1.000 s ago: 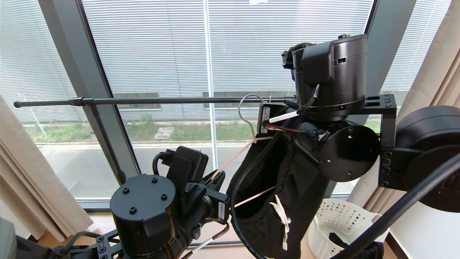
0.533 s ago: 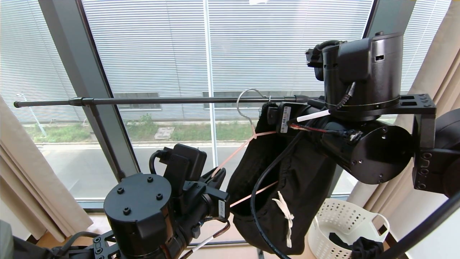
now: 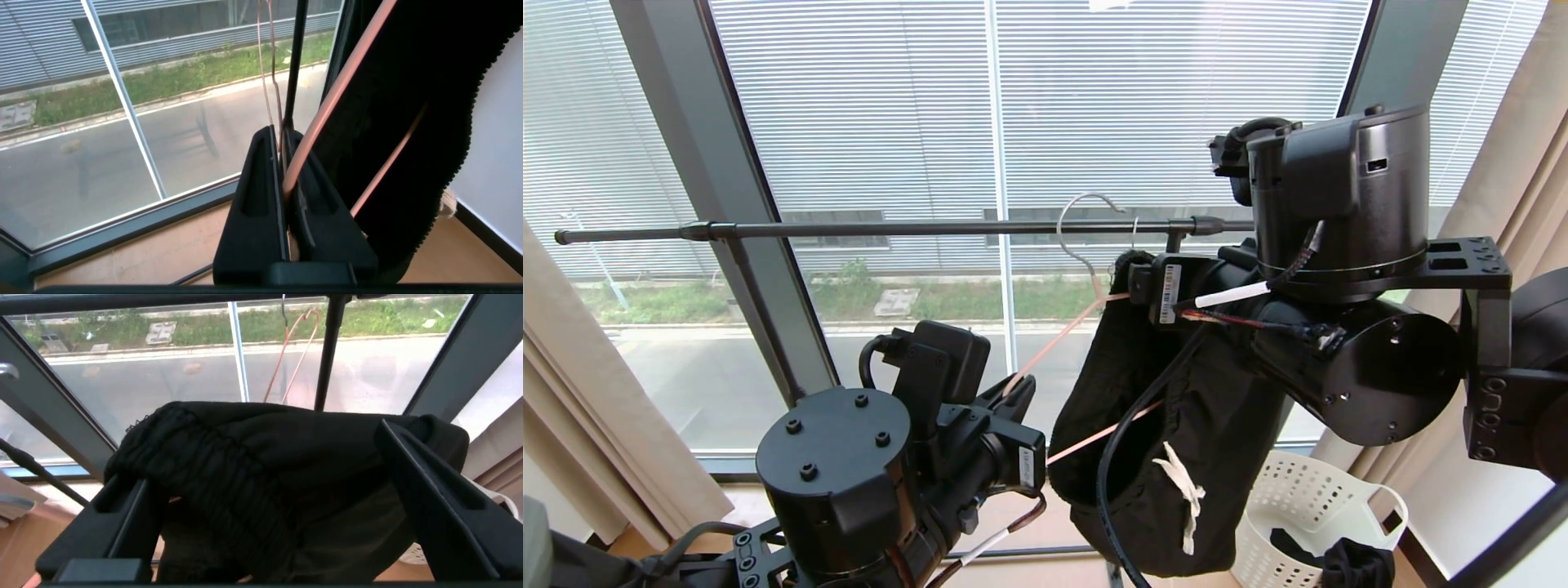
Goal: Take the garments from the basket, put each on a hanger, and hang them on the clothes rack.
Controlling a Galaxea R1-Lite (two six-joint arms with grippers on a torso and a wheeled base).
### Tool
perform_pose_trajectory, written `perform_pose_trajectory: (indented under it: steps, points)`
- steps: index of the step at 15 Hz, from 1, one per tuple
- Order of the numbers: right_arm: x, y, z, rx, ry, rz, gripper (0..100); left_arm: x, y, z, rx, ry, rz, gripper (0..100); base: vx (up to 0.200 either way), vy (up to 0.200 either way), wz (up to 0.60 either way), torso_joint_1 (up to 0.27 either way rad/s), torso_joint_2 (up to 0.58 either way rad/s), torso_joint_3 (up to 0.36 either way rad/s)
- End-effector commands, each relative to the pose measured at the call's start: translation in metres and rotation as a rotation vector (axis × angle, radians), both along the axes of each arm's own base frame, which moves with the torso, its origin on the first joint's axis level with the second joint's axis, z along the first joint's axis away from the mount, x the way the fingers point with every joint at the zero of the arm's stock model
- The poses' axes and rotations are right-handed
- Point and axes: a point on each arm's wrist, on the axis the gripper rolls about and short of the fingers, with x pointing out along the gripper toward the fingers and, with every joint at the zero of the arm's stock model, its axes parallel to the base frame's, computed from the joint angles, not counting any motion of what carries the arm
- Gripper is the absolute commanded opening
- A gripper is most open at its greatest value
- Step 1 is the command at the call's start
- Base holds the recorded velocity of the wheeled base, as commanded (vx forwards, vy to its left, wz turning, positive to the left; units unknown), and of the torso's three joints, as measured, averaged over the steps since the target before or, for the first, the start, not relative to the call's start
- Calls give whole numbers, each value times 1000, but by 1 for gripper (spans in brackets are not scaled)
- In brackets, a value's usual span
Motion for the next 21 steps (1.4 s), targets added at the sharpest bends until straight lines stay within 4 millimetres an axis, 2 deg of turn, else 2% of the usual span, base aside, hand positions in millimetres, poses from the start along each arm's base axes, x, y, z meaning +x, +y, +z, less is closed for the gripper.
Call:
perform_pose_trajectory:
  steps: [1,7,14,16,18,19,21]
  points:
    - [-4,3,0,-2,2,15,100,2,1,-1,2,2,9,0,0,0,0,0,0,0]
    - [-14,9,-1,-17,8,52,100,12,9,-3,2,8,52,0,0,0,0,0,0,0]
    - [-20,6,-6,-31,21,70,100,14,9,-2,-30,-17,53,0,0,0,0,0,0,0]
    - [-28,-4,2,-32,19,119,100,14,9,-3,-30,-17,52,0,0,0,0,0,0,0]
    - [-40,-24,12,-78,10,227,100,13,11,-3,-34,-10,37,0,0,0,0,0,0,0]
    - [-41,-45,19,-130,-1,302,100,9,14,-7,-23,6,-9,0,0,0,0,0,0,0]
    - [-33,-74,26,-237,-25,363,100,8,19,-7,-17,10,-9,0,0,0,0,0,0,0]
